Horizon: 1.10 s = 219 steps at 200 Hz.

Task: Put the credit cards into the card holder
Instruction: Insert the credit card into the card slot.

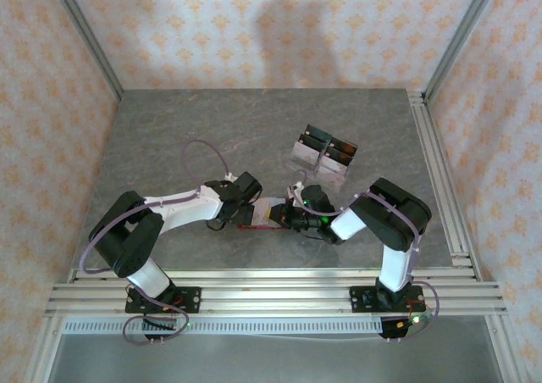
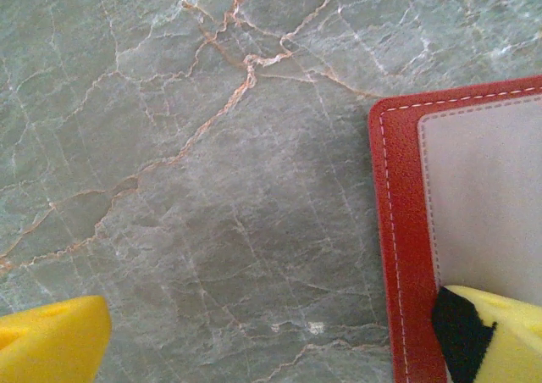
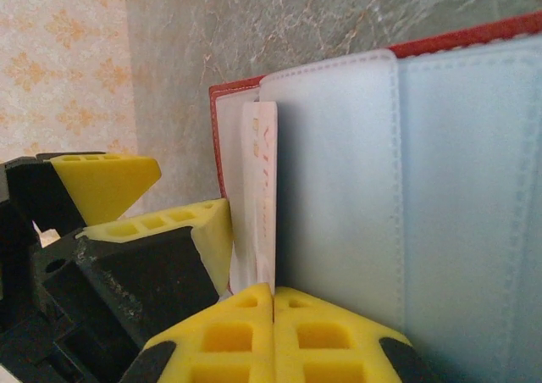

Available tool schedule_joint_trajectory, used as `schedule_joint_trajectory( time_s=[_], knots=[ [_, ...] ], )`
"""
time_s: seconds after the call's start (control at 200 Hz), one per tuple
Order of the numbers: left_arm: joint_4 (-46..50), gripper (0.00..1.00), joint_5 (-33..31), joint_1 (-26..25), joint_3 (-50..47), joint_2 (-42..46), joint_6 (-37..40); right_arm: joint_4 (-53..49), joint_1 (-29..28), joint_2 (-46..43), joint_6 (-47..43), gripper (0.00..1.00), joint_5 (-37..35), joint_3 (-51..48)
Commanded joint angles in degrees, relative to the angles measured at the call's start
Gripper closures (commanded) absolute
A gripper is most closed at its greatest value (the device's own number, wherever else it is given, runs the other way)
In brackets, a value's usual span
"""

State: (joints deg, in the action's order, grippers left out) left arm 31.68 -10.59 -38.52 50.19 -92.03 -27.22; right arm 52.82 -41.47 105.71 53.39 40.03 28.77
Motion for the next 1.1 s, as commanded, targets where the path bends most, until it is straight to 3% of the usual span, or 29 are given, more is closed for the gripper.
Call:
schedule_joint_trajectory(
  time_s=[0.0, 0.21, 0.39, 0.5, 0.671, 0.831, 1.091],
  knots=[
    [3.42, 0.0, -2.46, 0.03, 1.36, 1.61, -2.01, -2.01, -0.36, -0.84, 0.27, 0.83, -0.23, 0.82],
    [8.1, 0.0, -4.09, 2.62, 6.67, 4.51, -5.09, -23.21, -0.36, -10.88, -6.55, 0.57, -2.24, 5.73],
    [9.06, 0.0, -3.48, 6.51, 7.87, 6.14, -4.48, -43.68, -0.35, -17.13, -14.88, 0.52, -5.79, 12.45],
    [8.86, 0.0, -3.18, 8.13, 6.63, 6.53, -3.72, -54.7, -0.38, -17.71, -18.55, 0.62, -9.17, 17.19],
    [7.58, 0.0, -2.01, 8.9, 3.78, 5.91, -3.71, -64.67, -0.38, -14.77, -21.41, 0.91, -12.12, 22.91],
    [6.1, 0.0, -1.47, 8.9, 1.01, 5.46, -2.41, -68.0, -0.36, -11.01, -22.71, 0.97, -12.51, 26.52],
    [3.79, 0.0, 0.28, 8.83, -1.24, 3.93, -2.57, -68.61, -0.84, -5.93, -22.85, 0.99, -12.6, 29.61]
  ],
)
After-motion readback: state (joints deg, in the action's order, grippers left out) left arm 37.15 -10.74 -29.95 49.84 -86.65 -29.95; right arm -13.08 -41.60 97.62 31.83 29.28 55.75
